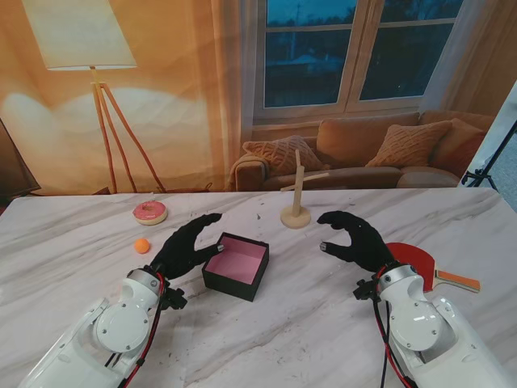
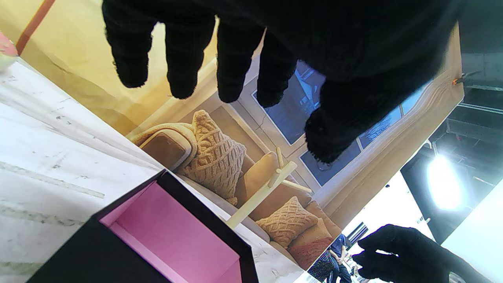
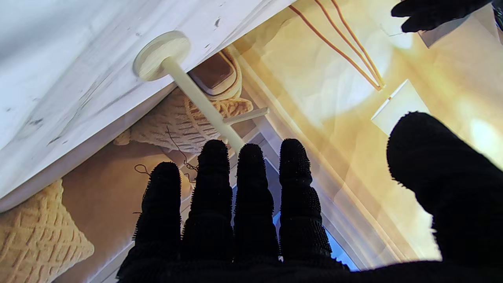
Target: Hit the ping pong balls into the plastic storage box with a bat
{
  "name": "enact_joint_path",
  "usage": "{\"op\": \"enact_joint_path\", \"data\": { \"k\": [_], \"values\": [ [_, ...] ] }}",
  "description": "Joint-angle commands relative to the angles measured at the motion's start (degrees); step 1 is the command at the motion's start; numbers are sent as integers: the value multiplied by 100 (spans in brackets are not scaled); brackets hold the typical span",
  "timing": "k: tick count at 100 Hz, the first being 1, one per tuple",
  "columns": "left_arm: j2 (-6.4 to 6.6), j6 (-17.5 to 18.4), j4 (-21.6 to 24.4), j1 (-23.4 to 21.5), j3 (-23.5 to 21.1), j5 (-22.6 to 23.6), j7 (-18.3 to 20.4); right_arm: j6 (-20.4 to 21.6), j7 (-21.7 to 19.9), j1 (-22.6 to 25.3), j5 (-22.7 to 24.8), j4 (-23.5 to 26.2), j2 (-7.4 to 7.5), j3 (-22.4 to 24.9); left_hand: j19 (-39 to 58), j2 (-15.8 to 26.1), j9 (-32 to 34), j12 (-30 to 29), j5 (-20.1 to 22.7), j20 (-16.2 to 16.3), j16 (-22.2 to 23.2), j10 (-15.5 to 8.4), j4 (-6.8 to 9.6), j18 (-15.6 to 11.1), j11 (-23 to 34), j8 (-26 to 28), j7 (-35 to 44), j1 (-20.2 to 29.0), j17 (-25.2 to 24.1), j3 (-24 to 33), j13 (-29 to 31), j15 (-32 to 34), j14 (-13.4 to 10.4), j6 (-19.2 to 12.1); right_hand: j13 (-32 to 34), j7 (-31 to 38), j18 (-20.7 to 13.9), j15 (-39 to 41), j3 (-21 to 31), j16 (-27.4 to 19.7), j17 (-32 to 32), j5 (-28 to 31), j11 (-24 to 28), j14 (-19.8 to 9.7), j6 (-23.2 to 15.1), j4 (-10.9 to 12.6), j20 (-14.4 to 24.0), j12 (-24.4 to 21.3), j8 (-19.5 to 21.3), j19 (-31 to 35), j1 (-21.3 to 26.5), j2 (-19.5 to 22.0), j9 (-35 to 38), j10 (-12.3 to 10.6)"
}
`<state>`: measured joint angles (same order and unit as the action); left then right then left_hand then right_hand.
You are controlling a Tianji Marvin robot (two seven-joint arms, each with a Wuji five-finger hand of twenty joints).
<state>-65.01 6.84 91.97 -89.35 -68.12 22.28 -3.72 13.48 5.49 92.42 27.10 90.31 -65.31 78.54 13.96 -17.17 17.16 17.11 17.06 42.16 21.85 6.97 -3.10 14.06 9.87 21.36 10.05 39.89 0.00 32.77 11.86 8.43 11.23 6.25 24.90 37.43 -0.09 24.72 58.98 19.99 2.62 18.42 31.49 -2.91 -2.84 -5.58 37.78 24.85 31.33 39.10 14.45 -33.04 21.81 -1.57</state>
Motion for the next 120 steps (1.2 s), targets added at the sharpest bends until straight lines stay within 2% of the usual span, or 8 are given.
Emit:
{"op": "enact_joint_path", "data": {
  "k": [1, 16, 25, 39, 51, 78, 120],
  "values": [
    [-14, -28, 26, 0, 19, -33, 118, -2, -102, -36, 58, -48, 81, 118, -53, -111, 2, 89, 21, 114, 57, 8, -7, -36, 54, 27, 15, -107, 27, -127, -94, 34, -10, -15, -1, 81, -99, 36, 139, 62, -104, 186, 4, -40, -27, -105, -33, 86, 134, -96, 47, -222, 149, 11],
    [-12, -64, 20, 16, 41, -62, 154, 38, -243, -107, 344, -149, 146, 423, -53, -93, 20, 112, 36, 149, 73, 36, -11, -29, 47, 36, 21, -114, 31, -147, -92, 37, 8, -20, -36, 129, -120, -9, 174, 56, -107, 350, -7, -60, -59, -109, -55, 134, 221, -147, 68, -274, 220, 36],
    [-11, -79, 17, 20, 47, -67, 163, 55, -326, -150, 576, -226, 192, 633, -54, -80, 26, 125, 40, 170, 85, 114, -10, -43, 39, 40, 20, -115, 38, -168, -130, 35, 203, -31, -1, 160, -138, -10, 200, 61, -219, 484, -61, -54, -121, -118, -91, 143, 280, -260, 58, -300, 186, 50],
    [-10, -104, 11, 28, 59, -78, 178, 42, -478, -188, 846, -328, 257, 955, -62, -74, 46, 151, 50, 184, 111, 201, -6, -62, 35, 45, 20, -109, 44, -189, -119, 64, 176, -15, -59, -77, -160, -69, 210, 62, -191, 398, -172, -68, -155, -131, -93, 154, 256, -403, 68, -305, 42, 31],
    [-9, -120, 2, 41, 73, -91, 194, 48, -483, -233, 1145, -460, 300, 1196, -68, -69, 52, 168, 53, 192, 121, 216, -5, -56, 28, 46, 16, -106, 44, -204, -115, 71, 154, -14, -143, -352, -156, -187, 206, 30, -145, 367, -259, -80, -168, -132, -22, 130, 121, -497, 92, -321, -15, -16],
    [-7, -135, -9, 57, 86, -98, 216, 112, -449, -277, 1922, -766, 416, 1710, -79, -52, 67, 198, 64, 212, 132, 234, -3, -48, 12, 50, 9, -107, 41, -238, -115, 68, 159, -18, -250, -500, -173, -361, 269, -56, -129, 315, -372, -134, -162, -142, 7, 50, -1, -655, 115, -395, -89, -96],
    [0, -159, -6, 69, 100, -122, 263, -49, -392, -290, 2760, -1372, 572, 2082, -85, -37, 89, 216, 74, 236, 135, 246, 0, -41, -7, 53, 2, -105, 39, -277, -116, 57, 161, -24, -278, -585, -249, -446, 525, -110, -33, 276, -431, -171, -187, -167, 69, -19, -138, -796, 284, -616, -113, -158]
  ]
}}
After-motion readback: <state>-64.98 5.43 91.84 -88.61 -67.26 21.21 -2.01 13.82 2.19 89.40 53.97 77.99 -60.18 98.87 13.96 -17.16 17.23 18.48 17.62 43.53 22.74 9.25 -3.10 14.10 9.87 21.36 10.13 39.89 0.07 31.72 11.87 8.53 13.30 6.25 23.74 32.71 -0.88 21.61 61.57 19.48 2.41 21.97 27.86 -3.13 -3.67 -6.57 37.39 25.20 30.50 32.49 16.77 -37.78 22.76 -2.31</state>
